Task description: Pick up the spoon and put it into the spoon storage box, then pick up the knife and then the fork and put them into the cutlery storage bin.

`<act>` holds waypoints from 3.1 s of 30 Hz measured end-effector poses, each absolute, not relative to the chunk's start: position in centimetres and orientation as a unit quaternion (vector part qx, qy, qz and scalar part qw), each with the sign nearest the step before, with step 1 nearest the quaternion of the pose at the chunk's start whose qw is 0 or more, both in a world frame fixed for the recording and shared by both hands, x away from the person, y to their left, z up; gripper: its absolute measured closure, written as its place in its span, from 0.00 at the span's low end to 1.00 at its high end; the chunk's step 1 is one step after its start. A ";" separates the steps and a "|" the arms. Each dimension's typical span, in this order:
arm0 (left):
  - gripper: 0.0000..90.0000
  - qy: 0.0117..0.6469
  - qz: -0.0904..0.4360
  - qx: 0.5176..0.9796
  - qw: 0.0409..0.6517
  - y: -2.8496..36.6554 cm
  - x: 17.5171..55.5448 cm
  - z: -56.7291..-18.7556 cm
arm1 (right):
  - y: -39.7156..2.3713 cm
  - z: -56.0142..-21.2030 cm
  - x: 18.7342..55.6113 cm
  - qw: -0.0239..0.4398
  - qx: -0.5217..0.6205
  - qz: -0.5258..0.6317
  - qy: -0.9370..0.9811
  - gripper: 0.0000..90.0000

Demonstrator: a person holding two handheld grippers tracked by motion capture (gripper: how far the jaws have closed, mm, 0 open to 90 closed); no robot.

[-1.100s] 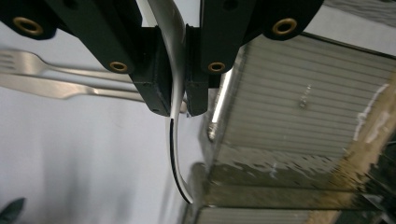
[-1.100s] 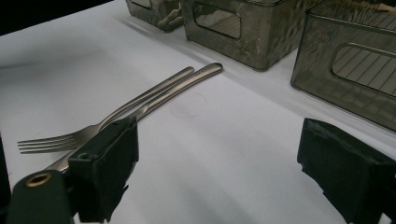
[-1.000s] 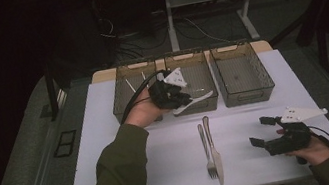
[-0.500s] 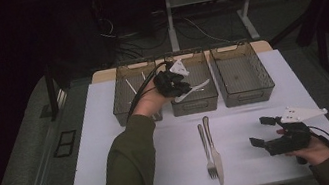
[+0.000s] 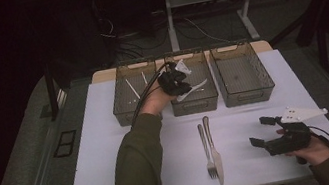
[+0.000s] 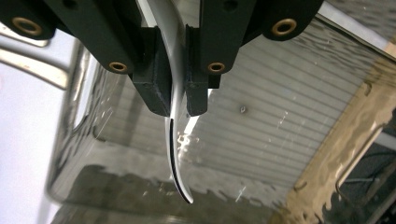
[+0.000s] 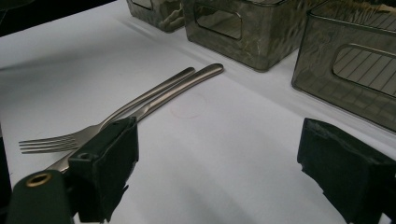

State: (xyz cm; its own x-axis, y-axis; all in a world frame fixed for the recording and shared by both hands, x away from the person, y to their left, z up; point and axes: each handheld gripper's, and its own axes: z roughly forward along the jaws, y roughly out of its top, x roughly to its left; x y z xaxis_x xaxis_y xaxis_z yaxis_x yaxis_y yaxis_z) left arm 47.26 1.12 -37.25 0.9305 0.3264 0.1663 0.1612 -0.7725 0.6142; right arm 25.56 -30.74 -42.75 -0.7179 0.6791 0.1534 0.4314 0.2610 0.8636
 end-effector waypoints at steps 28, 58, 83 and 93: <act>0.58 0.178 0.061 0.878 0.440 3.9 44.6 -34.8 | -30.8 -42.7 25.6 0.128 0.353 0.493 0.785 0.14; 0.18 0.220 0.087 0.850 0.471 10.9 34.3 -36.7 | -30.7 -42.7 25.7 0.119 0.367 0.473 0.792 0.15; 0.00 0.273 0.099 0.836 0.466 15.8 28.4 -41.6 | -28.1 -41.4 25.8 0.068 0.351 0.426 0.831 0.68; 0.00 0.275 0.096 0.838 0.461 16.5 26.9 -42.5 | -23.2 -41.6 26.6 0.030 0.303 0.408 0.861 0.99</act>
State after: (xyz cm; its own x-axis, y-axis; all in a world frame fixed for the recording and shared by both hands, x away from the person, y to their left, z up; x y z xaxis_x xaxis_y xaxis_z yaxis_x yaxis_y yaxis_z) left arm 26.86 16.54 -42.46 0.8309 0.5487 -0.0928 0.3719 -0.4235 0.8260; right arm 26.55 -23.18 -41.56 -0.8143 0.5463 0.1962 0.4978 0.4833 0.7202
